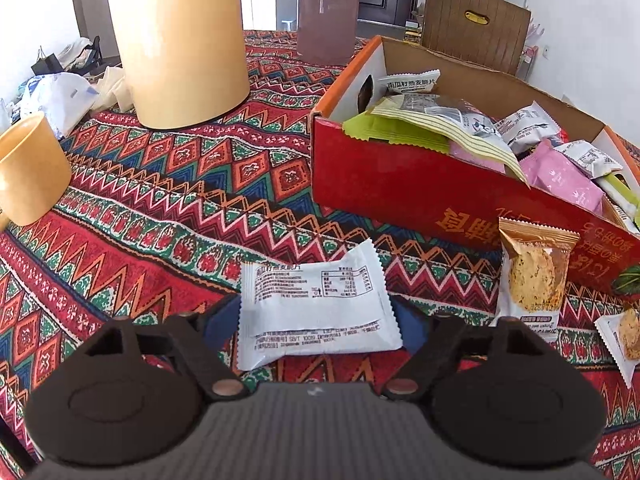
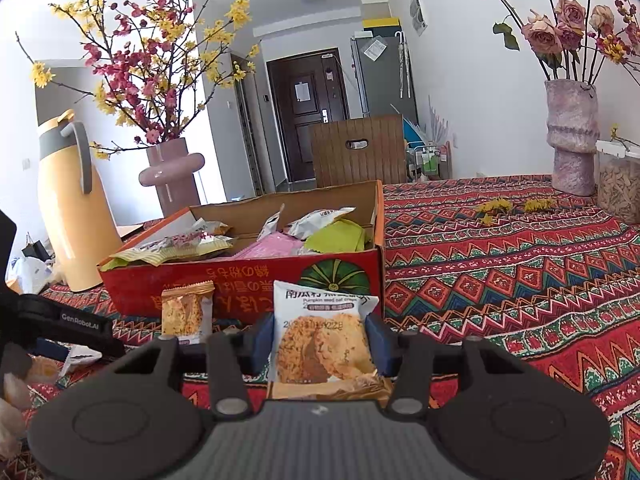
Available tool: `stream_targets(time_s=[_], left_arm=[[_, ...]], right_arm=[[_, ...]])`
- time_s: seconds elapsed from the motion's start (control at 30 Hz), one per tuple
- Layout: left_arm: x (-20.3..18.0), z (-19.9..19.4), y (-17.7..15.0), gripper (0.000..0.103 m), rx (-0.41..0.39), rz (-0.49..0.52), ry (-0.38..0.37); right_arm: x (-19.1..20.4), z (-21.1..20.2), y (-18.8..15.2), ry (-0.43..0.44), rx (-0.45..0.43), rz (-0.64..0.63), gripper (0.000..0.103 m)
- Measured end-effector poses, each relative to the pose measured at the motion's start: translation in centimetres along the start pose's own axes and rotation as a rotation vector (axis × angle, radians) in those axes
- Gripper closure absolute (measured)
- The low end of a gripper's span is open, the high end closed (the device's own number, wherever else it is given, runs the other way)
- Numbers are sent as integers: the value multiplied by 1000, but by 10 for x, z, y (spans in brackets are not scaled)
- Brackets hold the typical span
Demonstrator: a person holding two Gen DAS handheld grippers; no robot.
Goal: Organize snacks
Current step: 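Grasp the white packet with the left tool while the right tool holds the cookie packet, then carry both packets over the box with both tools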
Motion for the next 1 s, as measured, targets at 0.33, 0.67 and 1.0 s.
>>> stream_targets(time_s=[0.33,0.67,1.0], left_arm=[[7,-10,-5,42,-53,25,-39],[7,-47,2,43,-191,75,-101],[-16,-87,37,43,-333,132,-154]], right_arm=[[2,1,-1,-17,0,-13,55],[6,-1,0,-29,-12,-36,55],[24,-10,31,-12,-68,-87,55]])
Point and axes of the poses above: each gripper's, at about its wrist camera, not at the fingertips, and z roughly the way its jaws point, x to its left, y to its top, the point moved 8 cm from there along z, roughly the way its jaws point, and after that the axes turned 4 degrees about z, right-handed, at the moved point
